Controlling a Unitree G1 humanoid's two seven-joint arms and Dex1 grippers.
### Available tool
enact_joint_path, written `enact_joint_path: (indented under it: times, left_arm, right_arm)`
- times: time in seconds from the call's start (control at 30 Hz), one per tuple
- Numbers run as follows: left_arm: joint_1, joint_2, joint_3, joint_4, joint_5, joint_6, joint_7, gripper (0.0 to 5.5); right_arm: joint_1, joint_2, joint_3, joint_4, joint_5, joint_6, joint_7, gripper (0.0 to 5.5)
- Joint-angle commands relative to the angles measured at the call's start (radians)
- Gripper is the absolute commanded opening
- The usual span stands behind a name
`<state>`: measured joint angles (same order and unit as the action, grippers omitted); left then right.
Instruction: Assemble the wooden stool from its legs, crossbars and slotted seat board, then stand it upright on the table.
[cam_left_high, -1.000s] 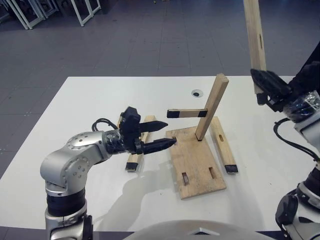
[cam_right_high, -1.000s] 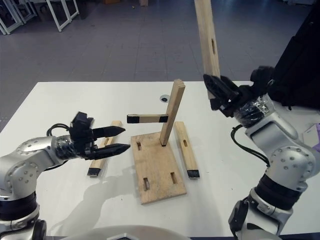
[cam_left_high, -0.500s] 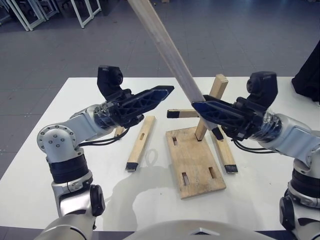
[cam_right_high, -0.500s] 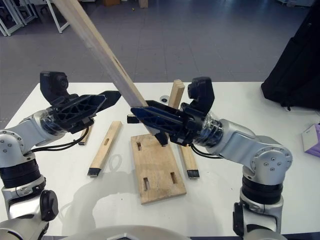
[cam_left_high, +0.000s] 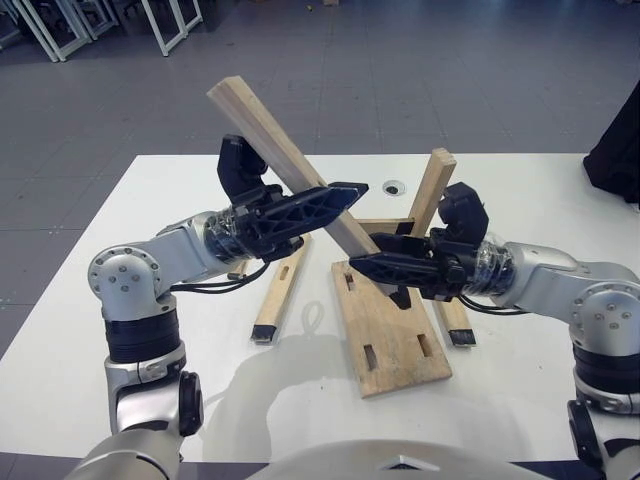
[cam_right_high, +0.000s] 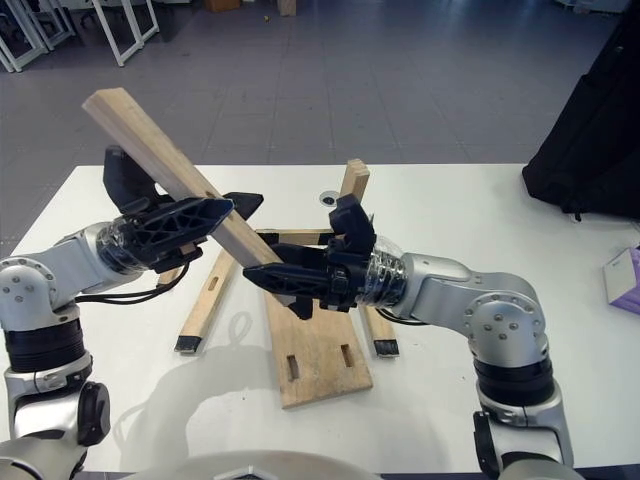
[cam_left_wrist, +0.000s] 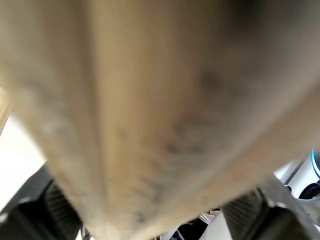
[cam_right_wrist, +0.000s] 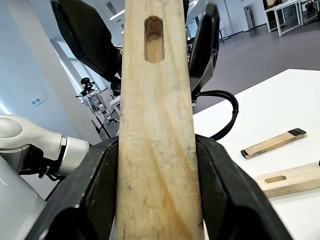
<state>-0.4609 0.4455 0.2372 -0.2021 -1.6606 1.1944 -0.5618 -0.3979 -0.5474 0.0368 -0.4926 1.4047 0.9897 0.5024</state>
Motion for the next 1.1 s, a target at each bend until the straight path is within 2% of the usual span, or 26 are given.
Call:
enact_joint_path:
  times: [0.03,0.13,0.27,0.3,0.43,0.6,0.67,0.8,0.9,1.1]
  left_arm:
    - [0.010,0.046,-0.009,-0.007,-0.053,0.004,-0.023,2.85]
    - [0.014,0.066,-0.011,-0.005,-0.065,0.002,-0.038,2.51]
    - [0.024,0.094,-0.007,-0.008,-0.059,0.007,-0.077,2.50]
    - [0.025,0.094,-0.004,-0.004,-0.052,-0.002,-0.081,2.50]
    - [0.029,0.075,0.014,0.028,0.024,-0.075,-0.100,2.42]
    - [0.088,0.104,0.084,0.030,0.090,-0.147,-0.147,2.03]
    - [0.145,0.133,0.089,-0.018,0.210,-0.203,-0.180,2.03]
    - [0.227,0.136,0.042,-0.081,0.389,-0.285,-0.187,2.03]
    - [0.252,0.100,0.004,-0.069,0.569,-0.436,-0.204,2.03]
    - [0.291,0.050,-0.085,0.015,0.766,-0.663,-0.399,2.03]
  right_arm:
    - [-0.004,-0.022,-0.002,0.012,-0.068,0.001,-0.006,2.02]
    - [-0.001,-0.026,-0.009,0.013,-0.077,0.002,0.004,2.02]
    - [-0.002,-0.036,-0.011,0.011,-0.085,0.008,0.005,2.02]
    - [-0.006,-0.035,-0.012,0.014,-0.087,0.011,-0.005,2.40]
    - [-0.019,-0.053,-0.068,0.043,0.039,0.034,-0.016,3.10]
    - [0.025,-0.193,-0.215,0.048,0.112,0.056,-0.002,4.13]
    - [0.144,-0.274,-0.164,-0.055,-0.113,0.033,-0.031,4.35]
    - [0.357,-0.426,0.137,-0.221,-0.663,-0.101,-0.130,4.35]
    - [0.397,-0.427,0.187,-0.242,-0.826,-0.165,-0.147,4.35]
    - [0.472,-0.440,0.254,-0.240,-0.999,-0.242,-0.064,4.35]
